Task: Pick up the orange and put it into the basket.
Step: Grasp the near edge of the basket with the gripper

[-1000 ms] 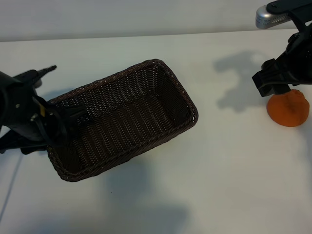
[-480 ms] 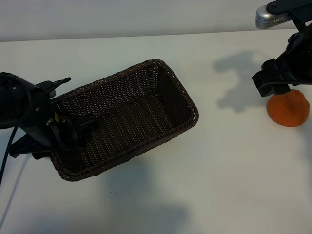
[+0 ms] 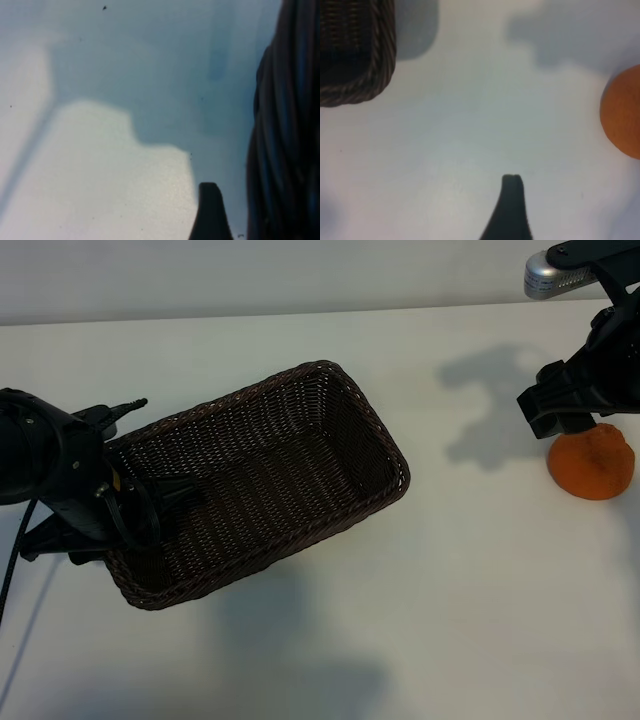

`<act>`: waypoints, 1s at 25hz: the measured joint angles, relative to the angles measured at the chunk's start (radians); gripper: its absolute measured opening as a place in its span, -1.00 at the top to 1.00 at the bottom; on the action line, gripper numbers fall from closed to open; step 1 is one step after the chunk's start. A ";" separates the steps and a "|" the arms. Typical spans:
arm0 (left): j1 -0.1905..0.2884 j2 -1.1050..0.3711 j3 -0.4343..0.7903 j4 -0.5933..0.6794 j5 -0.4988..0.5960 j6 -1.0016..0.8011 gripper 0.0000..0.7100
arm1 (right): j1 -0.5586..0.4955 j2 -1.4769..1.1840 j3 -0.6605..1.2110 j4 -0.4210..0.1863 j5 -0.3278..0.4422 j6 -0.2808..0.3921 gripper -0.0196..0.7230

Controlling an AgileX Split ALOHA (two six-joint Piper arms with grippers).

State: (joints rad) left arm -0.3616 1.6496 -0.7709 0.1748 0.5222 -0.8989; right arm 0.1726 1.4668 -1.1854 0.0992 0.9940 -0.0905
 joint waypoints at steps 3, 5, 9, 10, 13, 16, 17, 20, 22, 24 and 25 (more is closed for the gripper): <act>0.000 0.000 0.000 0.000 0.000 0.001 -0.48 | 0.000 0.000 0.000 0.000 0.003 0.000 -0.66; 0.000 0.000 0.000 -0.001 0.000 0.002 -0.48 | 0.000 0.000 0.000 0.000 0.009 0.000 -0.66; 0.000 0.000 0.000 -0.001 0.000 0.004 -0.48 | 0.000 0.000 0.000 0.000 0.020 0.000 -0.66; 0.000 0.000 0.000 -0.001 0.000 0.004 -0.48 | 0.000 0.000 0.000 0.000 0.022 0.000 -0.66; 0.000 0.006 0.001 -0.008 -0.003 0.007 -0.48 | 0.000 0.000 0.000 0.000 0.025 0.000 -0.66; 0.000 0.013 0.034 -0.035 -0.042 0.014 -0.52 | 0.000 0.000 0.000 0.000 0.030 0.000 -0.66; 0.000 0.014 0.050 -0.041 -0.056 0.015 -0.56 | 0.000 0.000 0.000 0.000 0.032 0.000 -0.66; 0.000 0.012 0.075 -0.046 -0.090 0.016 -0.63 | 0.000 0.000 0.000 0.000 0.032 0.000 -0.66; 0.000 0.011 0.078 -0.046 -0.096 0.019 -0.63 | 0.000 0.000 0.000 0.000 0.034 0.000 -0.66; 0.000 0.011 0.079 -0.045 -0.098 0.020 -0.58 | 0.000 0.000 0.000 0.000 0.034 0.000 -0.66; 0.000 0.011 0.079 -0.045 -0.100 0.020 -0.53 | 0.000 0.000 0.000 0.000 0.034 0.000 -0.66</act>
State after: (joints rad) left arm -0.3616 1.6610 -0.6918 0.1300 0.4217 -0.8794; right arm 0.1726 1.4668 -1.1854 0.0992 1.0281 -0.0905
